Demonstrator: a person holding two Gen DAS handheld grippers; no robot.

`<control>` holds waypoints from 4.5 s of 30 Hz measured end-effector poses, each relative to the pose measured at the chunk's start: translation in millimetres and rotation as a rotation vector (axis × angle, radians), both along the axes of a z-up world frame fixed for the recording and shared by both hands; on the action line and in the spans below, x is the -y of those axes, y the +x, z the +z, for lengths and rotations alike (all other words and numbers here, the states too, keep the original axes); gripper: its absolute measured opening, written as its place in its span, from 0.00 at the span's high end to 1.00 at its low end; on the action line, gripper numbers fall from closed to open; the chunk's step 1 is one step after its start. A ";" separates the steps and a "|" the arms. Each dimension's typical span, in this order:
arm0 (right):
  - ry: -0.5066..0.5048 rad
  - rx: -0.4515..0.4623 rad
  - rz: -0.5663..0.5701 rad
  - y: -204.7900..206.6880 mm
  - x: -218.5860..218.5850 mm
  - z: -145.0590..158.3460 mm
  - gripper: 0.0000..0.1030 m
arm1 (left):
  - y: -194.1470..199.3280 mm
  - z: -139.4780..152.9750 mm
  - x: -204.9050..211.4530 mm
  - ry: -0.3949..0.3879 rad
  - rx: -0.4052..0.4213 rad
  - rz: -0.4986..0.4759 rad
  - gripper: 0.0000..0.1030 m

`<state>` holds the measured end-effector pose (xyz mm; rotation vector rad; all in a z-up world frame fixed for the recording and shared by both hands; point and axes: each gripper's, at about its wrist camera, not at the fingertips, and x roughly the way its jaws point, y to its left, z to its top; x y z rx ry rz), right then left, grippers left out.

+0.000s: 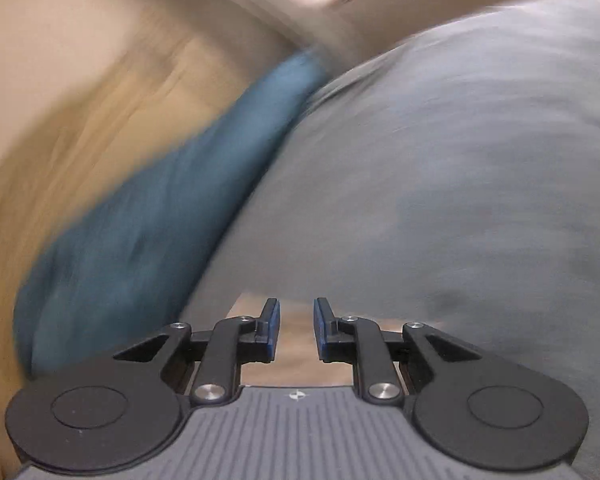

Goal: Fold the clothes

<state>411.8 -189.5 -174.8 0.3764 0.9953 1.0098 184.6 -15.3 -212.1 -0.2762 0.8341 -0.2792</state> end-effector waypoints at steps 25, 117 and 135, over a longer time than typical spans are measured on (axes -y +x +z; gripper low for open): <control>-0.018 -0.161 -0.075 9.2 -47.3 -21.1 0.92 | -0.4 -8.7 -9.1 -0.090 0.018 0.053 0.72; -0.091 -0.151 -0.328 -86.4 51.2 -66.2 0.84 | 3.7 2.6 -53.6 -0.018 -0.034 0.321 0.71; -0.132 0.004 -0.196 -110.3 50.4 -5.6 0.78 | 1.6 1.8 -53.7 -0.026 -0.040 0.322 0.71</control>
